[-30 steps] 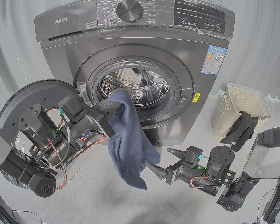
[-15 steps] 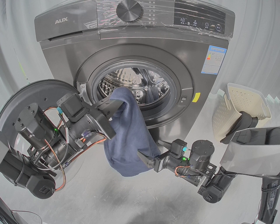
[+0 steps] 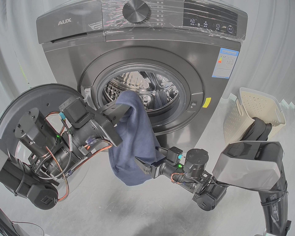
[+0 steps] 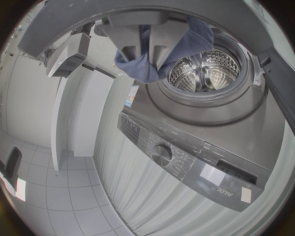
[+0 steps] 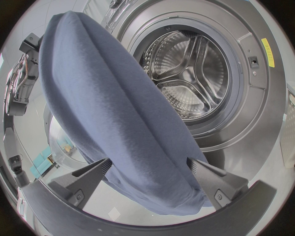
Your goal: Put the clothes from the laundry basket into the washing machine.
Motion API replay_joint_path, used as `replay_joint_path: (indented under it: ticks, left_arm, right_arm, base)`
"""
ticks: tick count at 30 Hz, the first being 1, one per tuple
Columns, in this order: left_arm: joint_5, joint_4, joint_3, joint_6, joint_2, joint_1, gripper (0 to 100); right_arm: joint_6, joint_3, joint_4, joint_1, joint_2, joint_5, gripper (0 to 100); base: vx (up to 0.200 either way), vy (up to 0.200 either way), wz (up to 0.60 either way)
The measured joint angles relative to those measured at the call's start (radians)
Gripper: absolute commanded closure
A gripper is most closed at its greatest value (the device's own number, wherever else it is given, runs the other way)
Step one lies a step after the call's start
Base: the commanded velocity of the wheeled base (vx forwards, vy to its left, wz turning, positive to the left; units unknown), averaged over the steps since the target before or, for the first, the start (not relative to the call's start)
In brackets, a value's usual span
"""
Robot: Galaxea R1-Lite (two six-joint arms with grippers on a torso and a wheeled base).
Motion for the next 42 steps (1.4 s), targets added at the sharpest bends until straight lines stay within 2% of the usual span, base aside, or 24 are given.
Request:
replay_joint_path:
  ticks: [8, 9, 16, 22, 30, 42]
  left_arm:
    - [0.000, -0.001, -0.006, 0.000, -0.002, 0.000, 100]
    - [0.001, -0.001, -0.007, 0.000, -0.002, 0.000, 100]
    - [0.007, 0.007, -0.013, -0.001, -0.002, 0.006, 100]
    - [0.017, 0.017, -0.005, 0.003, 0.003, 0.034, 100]
    - [0.012, 0.038, 0.043, 0.053, 0.023, 0.096, 100]
    - [-0.019, 0.009, 0.179, 0.110, 0.088, 0.114, 100]
  right_arm:
    - [0.004, -0.083, 0.001, -0.007, 0.063, -0.006, 0]
    - [0.005, -0.089, 0.001, -0.007, 0.067, -0.007, 100]
    - [0.011, -0.109, 0.000, -0.012, 0.072, -0.010, 100]
    - [0.013, -0.058, 0.001, -0.033, 0.012, -0.032, 100]
    - [0.040, 0.101, 0.000, -0.052, -0.140, -0.064, 100]
    - [0.061, 0.250, -0.001, -0.074, -0.386, -0.071, 100]
  base:
    - [0.000, 0.000, 0.00]
    - [0.000, 0.000, 0.00]
    - [0.000, 0.000, 0.00]
    - [0.000, 0.000, 0.00]
    - [0.000, 0.000, 0.00]
    - [0.000, 0.000, 0.00]
